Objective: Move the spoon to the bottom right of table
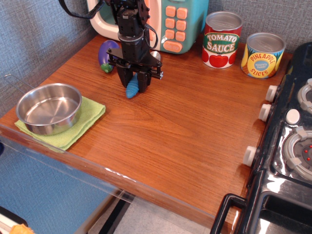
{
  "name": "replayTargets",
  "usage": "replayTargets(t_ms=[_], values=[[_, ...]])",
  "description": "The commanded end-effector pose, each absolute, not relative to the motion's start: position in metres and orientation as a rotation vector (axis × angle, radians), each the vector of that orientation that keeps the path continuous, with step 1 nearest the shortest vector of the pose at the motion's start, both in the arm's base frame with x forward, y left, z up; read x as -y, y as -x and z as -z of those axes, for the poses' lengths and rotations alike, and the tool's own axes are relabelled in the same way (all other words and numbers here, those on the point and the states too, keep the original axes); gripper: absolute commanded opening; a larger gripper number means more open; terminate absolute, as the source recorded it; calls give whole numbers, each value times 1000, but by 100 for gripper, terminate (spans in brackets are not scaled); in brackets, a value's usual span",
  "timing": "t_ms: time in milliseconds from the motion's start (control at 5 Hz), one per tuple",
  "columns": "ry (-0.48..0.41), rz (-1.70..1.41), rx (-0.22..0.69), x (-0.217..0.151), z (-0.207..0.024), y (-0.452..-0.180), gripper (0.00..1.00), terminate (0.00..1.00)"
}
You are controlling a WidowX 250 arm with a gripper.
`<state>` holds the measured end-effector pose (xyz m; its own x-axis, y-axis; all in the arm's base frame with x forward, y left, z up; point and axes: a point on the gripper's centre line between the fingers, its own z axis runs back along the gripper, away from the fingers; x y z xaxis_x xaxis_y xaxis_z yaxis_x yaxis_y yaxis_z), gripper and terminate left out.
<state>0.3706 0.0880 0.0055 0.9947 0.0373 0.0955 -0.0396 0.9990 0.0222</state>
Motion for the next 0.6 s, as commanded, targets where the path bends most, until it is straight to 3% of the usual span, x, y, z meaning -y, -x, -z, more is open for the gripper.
replayTargets(t_ms=[0, 200, 400], values=[[-24, 30, 259, -67, -80, -352, 0, 0], [51, 130, 292, -25, -124, -307, 0, 0], [92, 239, 212, 16, -107, -263, 0, 0]])
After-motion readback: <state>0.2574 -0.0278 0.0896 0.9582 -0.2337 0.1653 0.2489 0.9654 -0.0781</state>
